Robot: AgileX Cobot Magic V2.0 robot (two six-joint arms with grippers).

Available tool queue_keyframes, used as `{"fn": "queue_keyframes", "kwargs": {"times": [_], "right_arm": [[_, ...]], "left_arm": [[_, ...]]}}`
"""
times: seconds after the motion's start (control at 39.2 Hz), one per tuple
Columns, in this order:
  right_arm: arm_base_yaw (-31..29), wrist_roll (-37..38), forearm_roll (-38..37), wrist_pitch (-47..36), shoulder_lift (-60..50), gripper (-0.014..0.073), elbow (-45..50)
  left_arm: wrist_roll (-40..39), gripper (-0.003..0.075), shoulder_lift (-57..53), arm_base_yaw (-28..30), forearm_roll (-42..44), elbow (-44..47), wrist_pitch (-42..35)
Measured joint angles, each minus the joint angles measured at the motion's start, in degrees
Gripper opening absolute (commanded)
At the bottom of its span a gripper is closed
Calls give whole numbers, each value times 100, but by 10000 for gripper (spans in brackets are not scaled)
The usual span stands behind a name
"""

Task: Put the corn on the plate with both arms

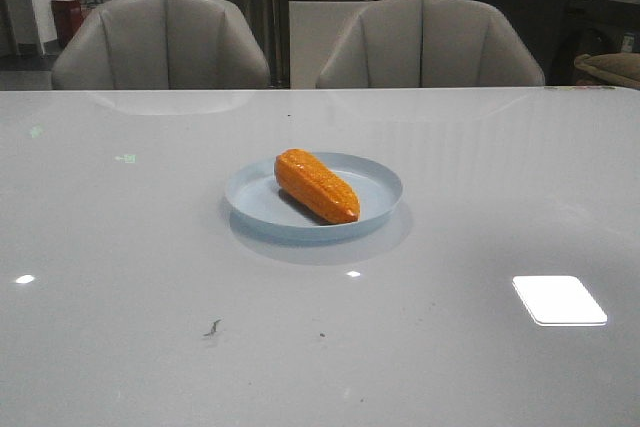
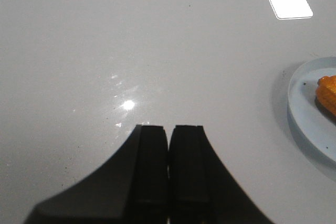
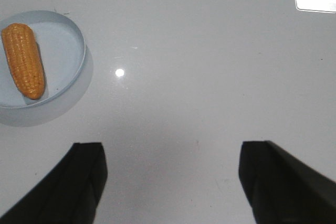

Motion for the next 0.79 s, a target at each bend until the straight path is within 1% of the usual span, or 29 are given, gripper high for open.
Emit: {"fn": "queue_keyframes", "kwargs": {"times": [0.23,0.38,0.51,0.56,0.71,0.79], "right_arm": [[0,0,0,0,0,624,0],[0,0,0,0,0,624,0],[0,0,0,0,0,624,0],[0,0,0,0,0,624,0],[0,0,0,0,0,624,0],[0,0,0,0,0,624,0]], "left_arm": [[0,94,289,0,10,38,-14],[-122,94,147,-100,112,271,-118],[-596,94,-363,-398,603,765,-664],[-807,94,-654,-536,848,1055,-1083],[-995,94,-1648,-745,1136,1919,-1976],[-1023,94,-2207,-745,1186,2293,-2166]]}}
